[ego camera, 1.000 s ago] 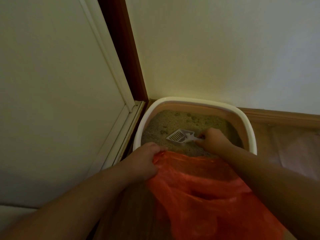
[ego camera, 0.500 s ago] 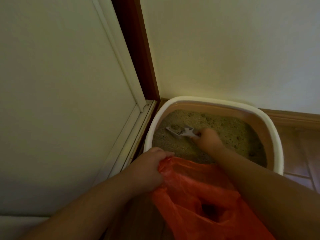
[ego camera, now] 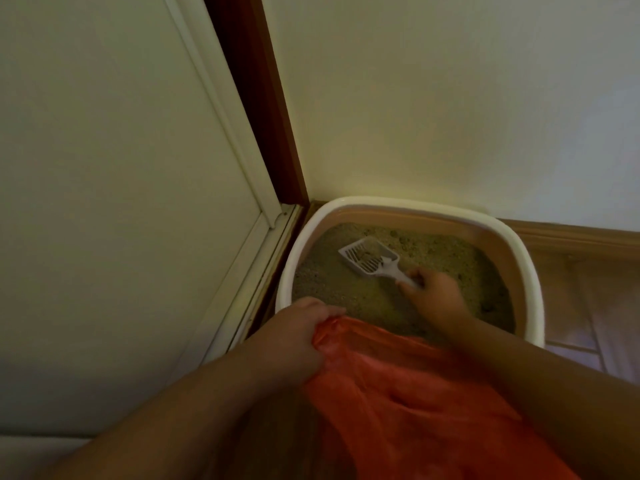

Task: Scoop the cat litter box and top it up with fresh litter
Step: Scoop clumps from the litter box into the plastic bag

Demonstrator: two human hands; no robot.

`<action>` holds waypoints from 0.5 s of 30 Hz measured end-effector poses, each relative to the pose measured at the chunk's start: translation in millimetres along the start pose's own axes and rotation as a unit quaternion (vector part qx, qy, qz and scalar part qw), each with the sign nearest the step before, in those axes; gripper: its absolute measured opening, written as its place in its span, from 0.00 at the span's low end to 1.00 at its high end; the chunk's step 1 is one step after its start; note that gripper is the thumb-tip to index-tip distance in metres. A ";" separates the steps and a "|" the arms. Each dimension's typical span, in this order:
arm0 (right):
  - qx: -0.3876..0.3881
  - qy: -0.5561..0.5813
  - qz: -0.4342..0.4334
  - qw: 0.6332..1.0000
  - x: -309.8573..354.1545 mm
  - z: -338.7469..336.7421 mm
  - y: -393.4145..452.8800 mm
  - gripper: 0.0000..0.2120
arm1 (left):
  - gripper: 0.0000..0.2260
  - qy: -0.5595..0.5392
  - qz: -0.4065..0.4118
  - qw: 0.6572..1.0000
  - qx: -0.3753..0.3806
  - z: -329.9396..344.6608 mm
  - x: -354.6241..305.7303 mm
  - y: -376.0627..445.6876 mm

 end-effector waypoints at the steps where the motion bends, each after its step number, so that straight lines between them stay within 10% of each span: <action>1: -0.010 -0.006 -0.004 1.000 -5.5 -10.7 -3.8 0.06 | 0.30 0.002 0.001 1.000 0.004 1.8 -3.0 2.0; 15: -0.035 -0.108 0.025 0.993 -45.8 -85.1 -36.4 0.09 | 0.32 0.033 0.022 0.998 0.048 19.1 -31.8 12.9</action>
Point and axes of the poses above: each hand's wrist, its own y-axis towards the middle knuckle, its own z-axis out of the palm, x = y × z, the point moved 8 cm from there along y, towards the middle knuckle, and after that the axes turned 9 degrees about -z, right-handed, at the moved point
